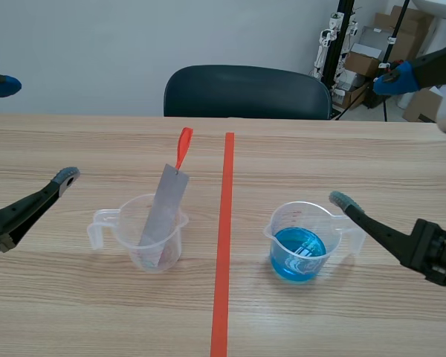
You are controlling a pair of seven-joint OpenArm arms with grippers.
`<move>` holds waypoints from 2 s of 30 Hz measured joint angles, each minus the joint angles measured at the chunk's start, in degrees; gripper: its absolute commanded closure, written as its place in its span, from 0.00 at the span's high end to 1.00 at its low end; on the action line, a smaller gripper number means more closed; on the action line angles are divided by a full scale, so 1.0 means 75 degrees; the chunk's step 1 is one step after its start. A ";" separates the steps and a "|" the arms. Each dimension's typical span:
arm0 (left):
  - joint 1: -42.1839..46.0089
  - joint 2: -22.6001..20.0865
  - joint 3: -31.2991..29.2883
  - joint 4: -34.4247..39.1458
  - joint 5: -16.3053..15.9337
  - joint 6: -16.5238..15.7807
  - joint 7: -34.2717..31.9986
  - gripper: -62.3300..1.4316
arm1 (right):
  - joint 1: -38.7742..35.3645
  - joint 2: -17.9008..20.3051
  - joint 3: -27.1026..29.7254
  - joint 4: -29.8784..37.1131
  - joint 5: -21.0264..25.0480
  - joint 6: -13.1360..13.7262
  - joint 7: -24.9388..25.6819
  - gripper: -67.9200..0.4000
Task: Do the redox reaction experiment. lift the metal plate out of the left beaker
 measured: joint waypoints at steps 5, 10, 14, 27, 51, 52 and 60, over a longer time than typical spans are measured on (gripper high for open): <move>0.0000 0.0000 0.0000 0.0000 0.0000 0.0000 0.0000 1.00 | 0.0000 0.0000 0.0000 0.0000 0.0000 0.0000 0.0000 1.00; 0.0000 0.0000 0.0000 0.0000 0.0000 0.0000 0.0000 1.00 | 0.0000 0.0000 0.0000 0.0000 0.0000 0.0000 0.0000 1.00; 0.0000 0.0055 0.0000 0.0000 -0.0003 -0.0003 0.0000 1.00 | 0.0000 0.0000 0.0000 0.0000 0.0000 0.0000 0.0000 1.00; 0.0000 0.0294 0.0000 0.0000 0.0111 -0.0029 0.0000 1.00 | 0.0000 0.0000 0.0000 0.0000 0.0460 0.0000 0.0006 1.00; 0.0000 0.0294 0.0000 0.0000 0.0146 -0.0029 0.0047 1.00 | -0.0003 0.0000 0.0000 0.0003 0.4870 0.0204 -0.0344 1.00; 0.0000 0.0294 0.0000 0.0000 0.0146 -0.0029 0.0047 1.00 | -0.0003 0.0000 0.0000 0.0003 0.4960 0.0326 -0.0251 1.00; 0.0137 0.0294 -0.0003 0.0000 0.0140 -0.0029 0.0044 1.00 | -0.0003 0.0000 0.0000 0.0003 0.5834 0.0839 -0.0143 1.00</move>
